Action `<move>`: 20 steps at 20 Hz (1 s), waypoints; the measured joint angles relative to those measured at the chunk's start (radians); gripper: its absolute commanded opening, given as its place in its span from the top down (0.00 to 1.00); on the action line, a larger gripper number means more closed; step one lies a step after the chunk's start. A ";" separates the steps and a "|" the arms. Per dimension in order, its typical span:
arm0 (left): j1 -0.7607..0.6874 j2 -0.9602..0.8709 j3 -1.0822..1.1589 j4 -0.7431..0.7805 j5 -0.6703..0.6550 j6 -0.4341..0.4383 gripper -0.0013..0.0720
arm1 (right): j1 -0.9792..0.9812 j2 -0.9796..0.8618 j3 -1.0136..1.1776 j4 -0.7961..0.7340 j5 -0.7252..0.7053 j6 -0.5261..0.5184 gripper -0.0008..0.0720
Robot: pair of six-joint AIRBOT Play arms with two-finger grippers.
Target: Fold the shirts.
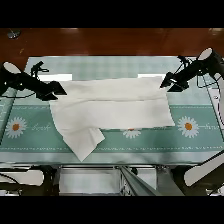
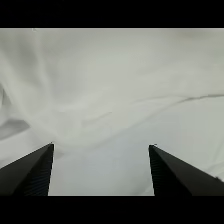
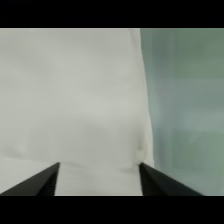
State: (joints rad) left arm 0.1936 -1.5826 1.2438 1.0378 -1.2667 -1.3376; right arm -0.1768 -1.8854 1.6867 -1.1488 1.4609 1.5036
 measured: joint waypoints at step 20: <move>0.282 0.638 -0.907 -0.196 0.150 0.013 0.03 | -0.286 0.830 -1.041 0.267 -0.325 -0.199 0.14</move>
State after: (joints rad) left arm 0.4755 -0.9443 0.3370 0.8421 -1.1164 -1.3251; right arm -0.4629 -1.0550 0.6460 -0.8822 1.1362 1.3048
